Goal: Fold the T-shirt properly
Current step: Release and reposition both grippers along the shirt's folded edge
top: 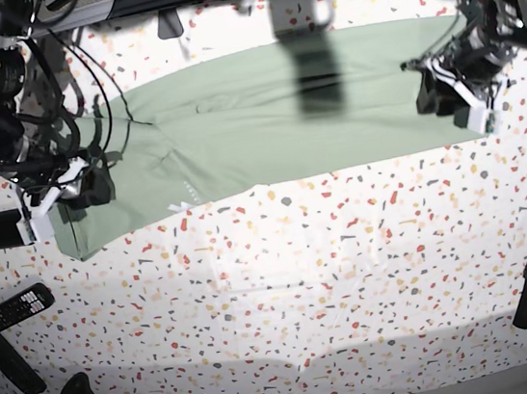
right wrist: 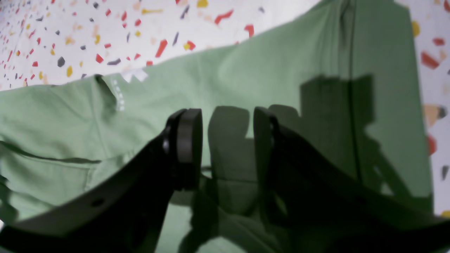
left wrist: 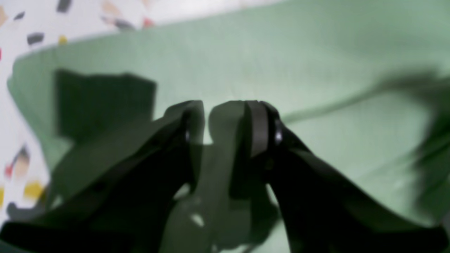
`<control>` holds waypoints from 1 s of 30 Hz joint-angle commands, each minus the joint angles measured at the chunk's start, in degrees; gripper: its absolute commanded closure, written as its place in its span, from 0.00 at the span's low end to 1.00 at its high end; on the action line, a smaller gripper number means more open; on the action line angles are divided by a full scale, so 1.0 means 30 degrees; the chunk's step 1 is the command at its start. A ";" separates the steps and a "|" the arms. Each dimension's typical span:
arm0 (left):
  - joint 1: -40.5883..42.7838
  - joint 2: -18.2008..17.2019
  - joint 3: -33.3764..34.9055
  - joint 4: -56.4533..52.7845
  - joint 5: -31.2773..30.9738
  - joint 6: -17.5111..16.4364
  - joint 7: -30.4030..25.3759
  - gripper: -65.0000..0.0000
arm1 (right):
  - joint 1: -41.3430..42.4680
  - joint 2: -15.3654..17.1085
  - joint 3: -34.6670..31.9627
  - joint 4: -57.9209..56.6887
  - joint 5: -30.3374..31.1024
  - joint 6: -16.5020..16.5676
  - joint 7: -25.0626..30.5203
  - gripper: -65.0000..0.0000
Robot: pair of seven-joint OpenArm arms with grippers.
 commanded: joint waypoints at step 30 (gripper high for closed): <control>-0.9012 -0.2040 0.1151 -0.5952 0.0539 0.0058 0.1603 0.76 | 0.0845 -0.1566 0.0087 -0.2732 -0.0925 0.0172 0.1311 0.64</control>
